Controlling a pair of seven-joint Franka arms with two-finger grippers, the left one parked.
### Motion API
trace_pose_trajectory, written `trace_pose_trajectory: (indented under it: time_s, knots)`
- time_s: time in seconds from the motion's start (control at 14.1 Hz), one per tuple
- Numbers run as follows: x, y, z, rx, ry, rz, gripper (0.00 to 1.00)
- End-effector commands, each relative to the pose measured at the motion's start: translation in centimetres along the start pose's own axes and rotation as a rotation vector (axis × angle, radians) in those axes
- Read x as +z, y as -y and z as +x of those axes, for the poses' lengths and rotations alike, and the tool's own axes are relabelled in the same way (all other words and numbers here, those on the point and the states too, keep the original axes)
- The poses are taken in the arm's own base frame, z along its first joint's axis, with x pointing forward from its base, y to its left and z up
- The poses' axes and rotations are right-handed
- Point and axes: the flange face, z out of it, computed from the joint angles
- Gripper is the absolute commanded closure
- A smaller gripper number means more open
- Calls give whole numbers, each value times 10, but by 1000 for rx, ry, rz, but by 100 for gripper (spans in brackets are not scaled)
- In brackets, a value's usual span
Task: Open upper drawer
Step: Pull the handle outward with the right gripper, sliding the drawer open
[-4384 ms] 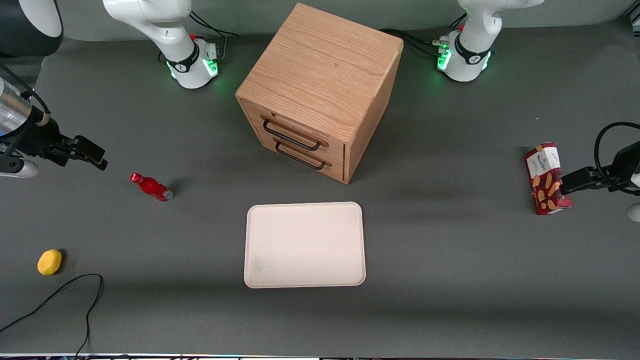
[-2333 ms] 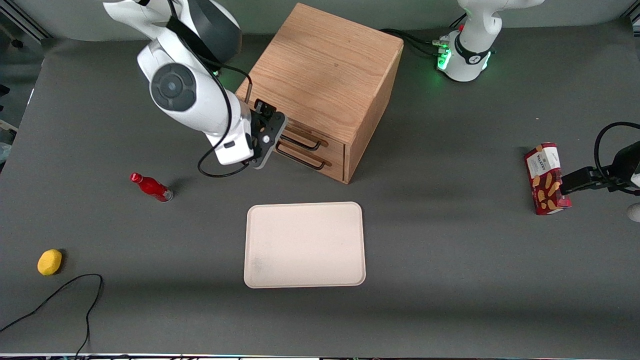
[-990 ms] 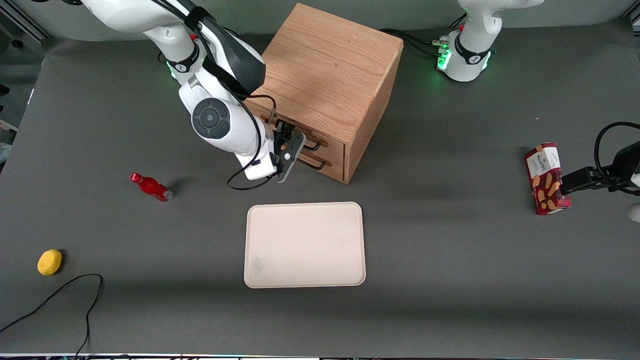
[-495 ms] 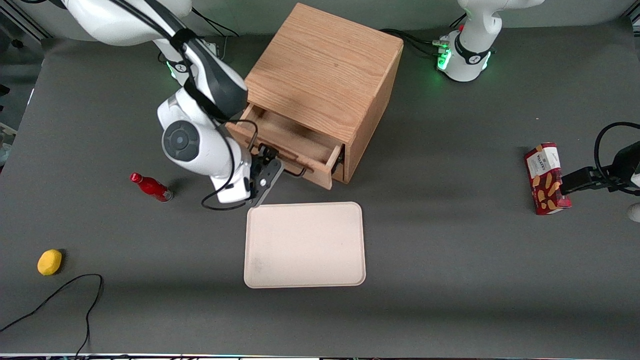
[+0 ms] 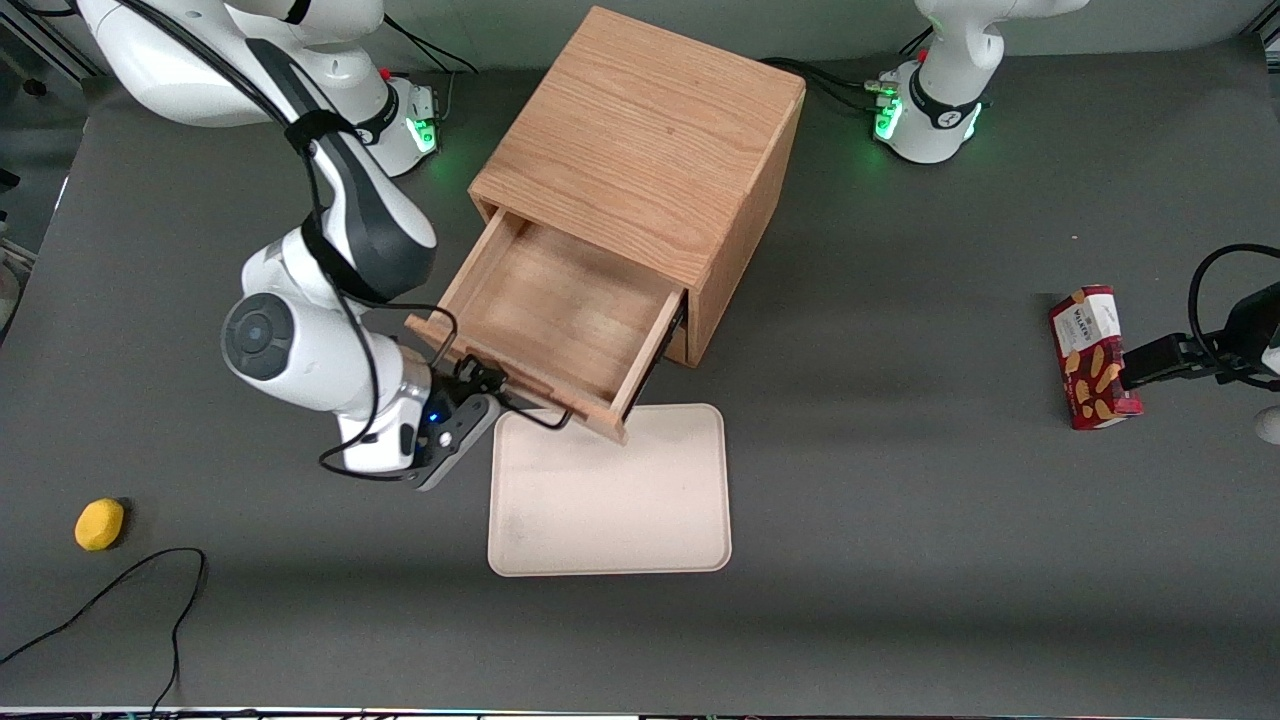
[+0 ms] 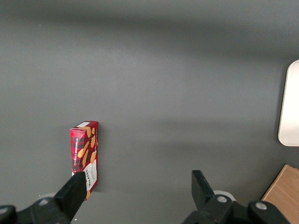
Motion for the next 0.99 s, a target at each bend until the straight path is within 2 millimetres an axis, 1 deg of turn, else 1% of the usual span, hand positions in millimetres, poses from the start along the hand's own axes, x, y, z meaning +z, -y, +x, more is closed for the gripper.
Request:
trace_pose_trajectory:
  time_s: [0.0,0.14,0.28,0.42,0.49,0.57,0.64,0.71,0.78,0.85,0.92]
  knots:
    - [-6,-20,7,10,-68,-48,0]
    - [-7,-26,7,21,-85,-61,0]
    - [-10,-25,7,23,-89,-63,0]
    - [-20,-23,8,17,-100,-70,0]
    - [-35,-19,8,10,-109,-80,0]
    - [-55,-13,7,4,-119,-95,0]
    - [-76,-13,2,8,-120,-110,0]
    - [-101,-23,-7,31,-133,-138,0]
    - [-131,-30,-19,62,-158,-160,0]
    - [-159,-39,-34,106,-173,-156,0]
    - [-186,-48,-54,158,-163,-143,0]
